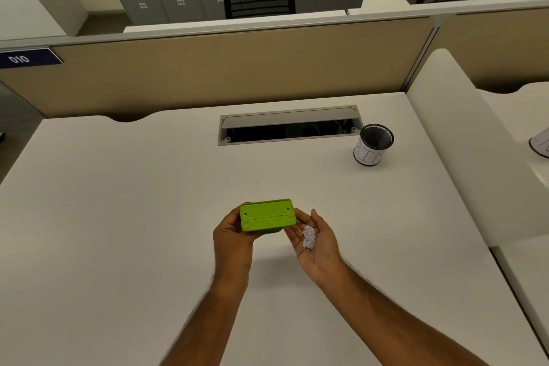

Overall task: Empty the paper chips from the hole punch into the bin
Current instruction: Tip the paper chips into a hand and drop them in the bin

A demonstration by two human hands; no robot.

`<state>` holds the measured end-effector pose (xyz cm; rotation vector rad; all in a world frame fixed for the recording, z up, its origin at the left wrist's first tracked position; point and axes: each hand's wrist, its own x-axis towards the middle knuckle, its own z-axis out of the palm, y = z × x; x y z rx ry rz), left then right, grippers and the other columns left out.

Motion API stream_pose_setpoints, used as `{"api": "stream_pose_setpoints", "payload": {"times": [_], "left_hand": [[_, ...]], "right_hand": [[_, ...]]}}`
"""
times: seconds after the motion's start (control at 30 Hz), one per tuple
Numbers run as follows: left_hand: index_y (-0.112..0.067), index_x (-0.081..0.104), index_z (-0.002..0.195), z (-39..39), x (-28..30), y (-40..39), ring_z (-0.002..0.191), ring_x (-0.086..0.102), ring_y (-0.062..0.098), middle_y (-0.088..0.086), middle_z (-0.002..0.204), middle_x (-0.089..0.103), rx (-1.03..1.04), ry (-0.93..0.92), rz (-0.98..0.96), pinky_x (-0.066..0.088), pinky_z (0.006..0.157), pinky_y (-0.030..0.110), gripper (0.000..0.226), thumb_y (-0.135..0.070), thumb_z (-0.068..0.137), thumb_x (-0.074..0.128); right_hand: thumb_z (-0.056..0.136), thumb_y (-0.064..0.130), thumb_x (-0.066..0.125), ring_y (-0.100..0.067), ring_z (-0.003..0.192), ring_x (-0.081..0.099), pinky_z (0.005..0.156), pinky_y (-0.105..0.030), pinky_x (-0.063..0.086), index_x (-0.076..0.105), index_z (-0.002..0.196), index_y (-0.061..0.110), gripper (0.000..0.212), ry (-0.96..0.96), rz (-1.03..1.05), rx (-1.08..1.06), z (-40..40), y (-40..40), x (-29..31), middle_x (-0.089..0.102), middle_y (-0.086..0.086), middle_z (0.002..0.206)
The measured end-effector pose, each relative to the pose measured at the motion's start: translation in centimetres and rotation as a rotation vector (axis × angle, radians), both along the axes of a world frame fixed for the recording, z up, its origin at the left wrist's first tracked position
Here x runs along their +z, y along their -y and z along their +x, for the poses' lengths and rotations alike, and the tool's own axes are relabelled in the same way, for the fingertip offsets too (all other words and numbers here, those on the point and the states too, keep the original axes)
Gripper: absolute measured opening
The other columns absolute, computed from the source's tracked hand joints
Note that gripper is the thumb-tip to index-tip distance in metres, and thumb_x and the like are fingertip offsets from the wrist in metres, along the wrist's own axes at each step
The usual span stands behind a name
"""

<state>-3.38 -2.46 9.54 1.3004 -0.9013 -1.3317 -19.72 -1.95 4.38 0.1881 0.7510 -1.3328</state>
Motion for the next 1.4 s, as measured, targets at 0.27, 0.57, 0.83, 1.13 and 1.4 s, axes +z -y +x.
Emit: {"api": "stream_pose_setpoints", "payload": {"times": [0.27,0.57,0.83,1.13,1.4], "left_hand": [[-0.017,0.084,0.107,-1.5,-1.3,0.7,0.093,0.084,0.034,0.013,0.103,0.085,0.032,-0.113,0.09,0.067,0.077,0.029,0.04,0.016,0.091,0.067],[-0.015,0.084,0.108,-3.0,-2.2,2.8,0.091,0.084,0.039,0.018,0.102,0.085,-0.008,-0.167,0.137,0.067,0.077,0.028,0.044,0.019,0.09,0.063],[-0.009,0.082,0.112,-4.5,-2.8,5.4,0.094,0.083,0.041,0.021,0.105,0.084,-0.025,-0.162,0.147,0.068,0.076,0.03,0.041,0.02,0.092,0.062],[-0.008,0.081,0.114,-5.9,-3.3,7.7,0.096,0.082,0.041,0.02,0.106,0.084,-0.052,-0.119,0.166,0.068,0.077,0.03,0.041,0.02,0.09,0.064],[-0.009,0.082,0.114,-6.6,-4.1,8.7,0.098,0.082,0.042,0.02,0.107,0.084,-0.043,-0.117,0.184,0.069,0.086,0.037,0.039,0.018,0.09,0.066]], "right_hand": [[0.107,0.031,0.052,-0.025,0.064,0.079,0.053,-0.029,0.064,0.078,0.073,-0.002,0.054,-0.085,0.086,-0.088,-3.6,1.7,-0.7,0.078,-0.018,0.078],[0.107,0.034,0.047,-0.01,0.038,0.048,0.033,-0.018,0.036,0.057,0.065,0.015,0.047,-0.062,0.047,-0.202,-10.4,6.8,0.3,0.061,-0.002,0.058],[0.109,0.034,0.042,-0.007,0.031,0.043,0.028,-0.018,0.028,0.058,0.055,0.018,0.058,-0.12,-0.065,-0.283,-16.0,12.5,2.3,0.058,0.002,0.05],[0.109,0.034,0.042,-0.01,0.036,0.046,0.034,-0.017,0.03,0.057,0.059,0.016,0.055,-0.277,-0.166,-0.402,-21.7,18.7,4.5,0.06,-0.001,0.053],[0.107,0.044,0.043,-0.022,0.054,0.059,0.053,-0.024,0.048,0.065,0.061,0.008,0.062,-0.484,-0.145,-0.423,-25.4,22.1,4.3,0.066,-0.01,0.061]]}}
